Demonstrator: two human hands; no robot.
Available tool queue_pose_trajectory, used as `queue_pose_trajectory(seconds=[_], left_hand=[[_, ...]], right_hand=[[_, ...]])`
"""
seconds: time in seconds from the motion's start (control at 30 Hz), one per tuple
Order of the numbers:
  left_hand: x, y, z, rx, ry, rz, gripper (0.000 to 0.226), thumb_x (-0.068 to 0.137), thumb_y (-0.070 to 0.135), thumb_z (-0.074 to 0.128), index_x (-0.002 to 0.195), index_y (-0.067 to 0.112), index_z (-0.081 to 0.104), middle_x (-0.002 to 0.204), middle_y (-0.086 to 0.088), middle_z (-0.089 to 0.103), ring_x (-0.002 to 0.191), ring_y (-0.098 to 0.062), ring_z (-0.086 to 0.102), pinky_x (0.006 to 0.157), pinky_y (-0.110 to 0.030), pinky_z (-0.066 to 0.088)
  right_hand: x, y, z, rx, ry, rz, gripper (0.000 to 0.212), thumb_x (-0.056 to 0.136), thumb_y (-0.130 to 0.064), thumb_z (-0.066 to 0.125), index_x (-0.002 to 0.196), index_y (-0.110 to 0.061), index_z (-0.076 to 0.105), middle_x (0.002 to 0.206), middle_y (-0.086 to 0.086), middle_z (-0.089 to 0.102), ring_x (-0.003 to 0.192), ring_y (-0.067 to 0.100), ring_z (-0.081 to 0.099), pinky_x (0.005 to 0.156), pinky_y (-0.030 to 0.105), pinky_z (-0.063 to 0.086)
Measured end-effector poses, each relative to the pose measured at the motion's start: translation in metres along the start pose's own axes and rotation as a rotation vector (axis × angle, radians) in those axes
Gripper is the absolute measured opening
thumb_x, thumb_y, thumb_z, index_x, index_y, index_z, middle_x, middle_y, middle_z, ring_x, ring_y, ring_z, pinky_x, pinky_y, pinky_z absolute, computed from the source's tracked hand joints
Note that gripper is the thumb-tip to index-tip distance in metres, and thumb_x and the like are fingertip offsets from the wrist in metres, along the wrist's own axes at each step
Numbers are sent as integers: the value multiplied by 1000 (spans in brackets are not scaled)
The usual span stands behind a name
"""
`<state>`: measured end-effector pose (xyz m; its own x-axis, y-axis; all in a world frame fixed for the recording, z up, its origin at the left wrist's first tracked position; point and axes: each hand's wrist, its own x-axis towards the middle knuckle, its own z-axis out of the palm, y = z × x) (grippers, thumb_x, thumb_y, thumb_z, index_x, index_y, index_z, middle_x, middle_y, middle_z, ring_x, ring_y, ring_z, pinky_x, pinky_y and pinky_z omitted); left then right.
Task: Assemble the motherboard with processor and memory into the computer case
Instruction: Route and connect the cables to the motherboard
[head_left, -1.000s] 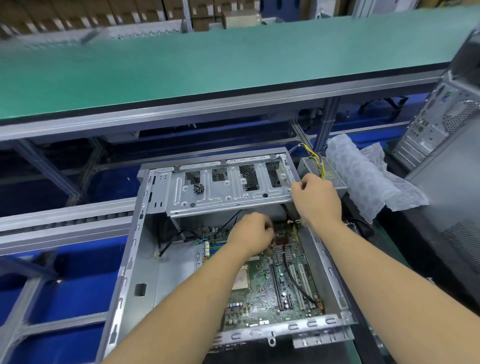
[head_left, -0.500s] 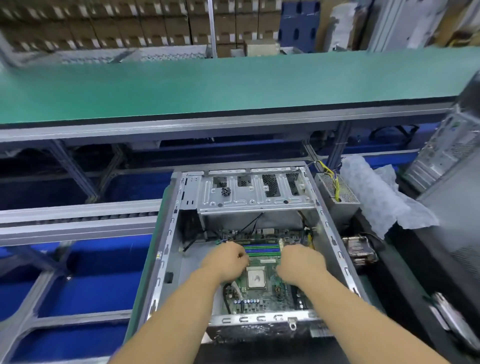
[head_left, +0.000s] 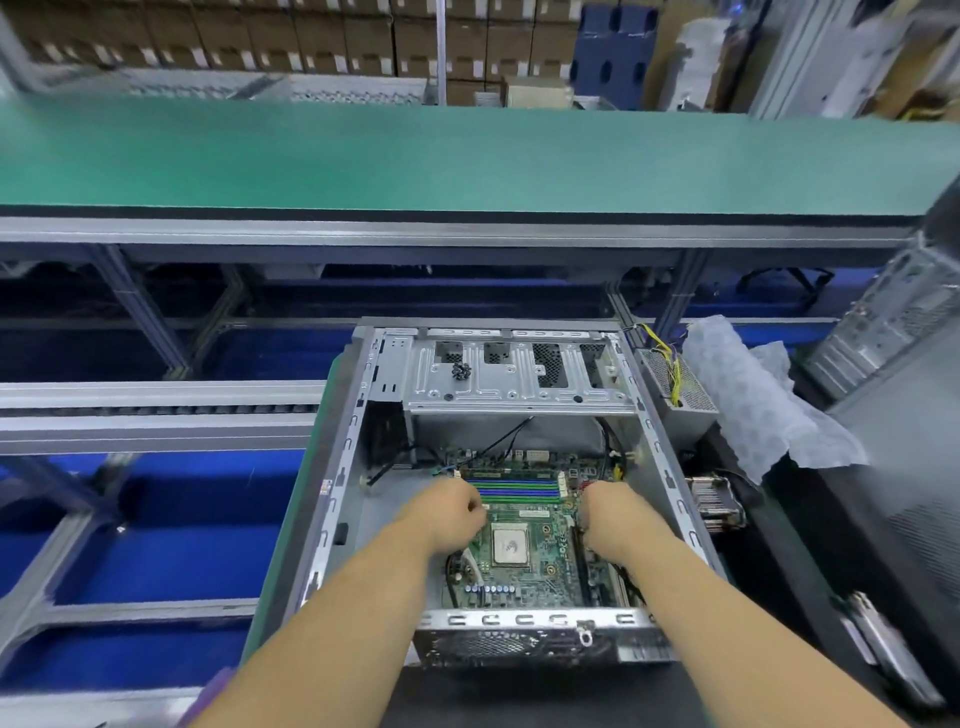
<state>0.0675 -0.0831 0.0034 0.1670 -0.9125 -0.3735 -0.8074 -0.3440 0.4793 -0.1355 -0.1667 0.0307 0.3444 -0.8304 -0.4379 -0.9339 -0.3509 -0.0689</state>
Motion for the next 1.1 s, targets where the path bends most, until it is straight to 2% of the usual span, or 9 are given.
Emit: queue_pose_trajectory(seconds=[0.13, 0.33, 0.4, 0.47, 0.53, 0.6, 0.83, 1.0, 1.1], left_hand=[[3, -2, 1, -33, -9, -15, 33, 95, 20, 46, 63, 17, 43, 62, -4, 43, 59, -21, 36, 58, -29, 31], [10, -6, 1, -56, -25, -31, 31, 94, 21, 46, 63, 18, 45, 62, -3, 44, 58, -20, 38, 55, -28, 30], [12, -7, 2, -48, -36, -31, 32, 95, 23, 46, 63, 19, 48, 61, -1, 47, 57, -20, 41, 55, -28, 33], [14, -7, 3, -41, -44, -34, 32, 95, 24, 46, 64, 19, 49, 60, 0, 46, 58, -20, 42, 56, -28, 35], [15, -7, 3, -34, -38, -39, 30, 96, 24, 46, 66, 19, 50, 60, 0, 46, 58, -20, 42, 56, -28, 35], [17, -6, 3, -23, -13, -43, 28, 96, 23, 45, 69, 16, 51, 62, -1, 46, 59, -22, 42, 57, -28, 34], [21, 1, 3, 13, 100, -55, 24, 94, 26, 43, 85, 15, 62, 75, -2, 62, 66, -23, 53, 61, -29, 43], [22, 2, 3, 17, 114, -63, 23, 94, 26, 44, 78, 17, 57, 70, 1, 55, 66, -23, 51, 60, -28, 40], [22, 1, 3, 9, 118, -87, 26, 93, 25, 44, 68, 19, 46, 66, 1, 48, 67, -26, 53, 60, -29, 39]], right_hand=[[2, 2, -3, -30, 27, 128, 17, 92, 2, 56, 106, -8, 60, 98, 8, 65, 84, 22, 64, 72, 28, 55], [13, 6, 1, -115, -13, 192, 11, 100, -7, 48, 101, -10, 59, 87, 0, 61, 58, 9, 46, 42, 14, 38], [10, 5, -4, -79, -6, 269, 24, 100, -7, 48, 118, -6, 64, 101, 2, 66, 84, 12, 65, 61, 15, 49], [5, 5, -7, -165, -16, 204, 31, 100, -3, 47, 126, -7, 64, 123, 3, 65, 111, 18, 65, 81, 25, 53], [4, 8, -5, -306, -82, 133, 34, 99, 1, 45, 124, -9, 67, 127, 3, 63, 115, 20, 63, 82, 28, 52], [9, 10, 0, -189, -34, 192, 32, 100, -1, 45, 123, -7, 66, 125, 7, 64, 114, 24, 64, 81, 29, 51], [11, 5, 0, -226, -31, 206, 29, 101, -4, 44, 123, -3, 63, 121, 6, 65, 109, 22, 66, 77, 26, 53], [10, 9, 6, -106, 90, 278, 39, 99, -13, 48, 135, -1, 39, 111, 10, 68, 94, 22, 69, 66, 28, 52], [13, 10, 10, -16, 84, 251, 41, 99, -17, 51, 136, -3, 42, 105, 10, 68, 84, 27, 64, 68, 31, 51]])
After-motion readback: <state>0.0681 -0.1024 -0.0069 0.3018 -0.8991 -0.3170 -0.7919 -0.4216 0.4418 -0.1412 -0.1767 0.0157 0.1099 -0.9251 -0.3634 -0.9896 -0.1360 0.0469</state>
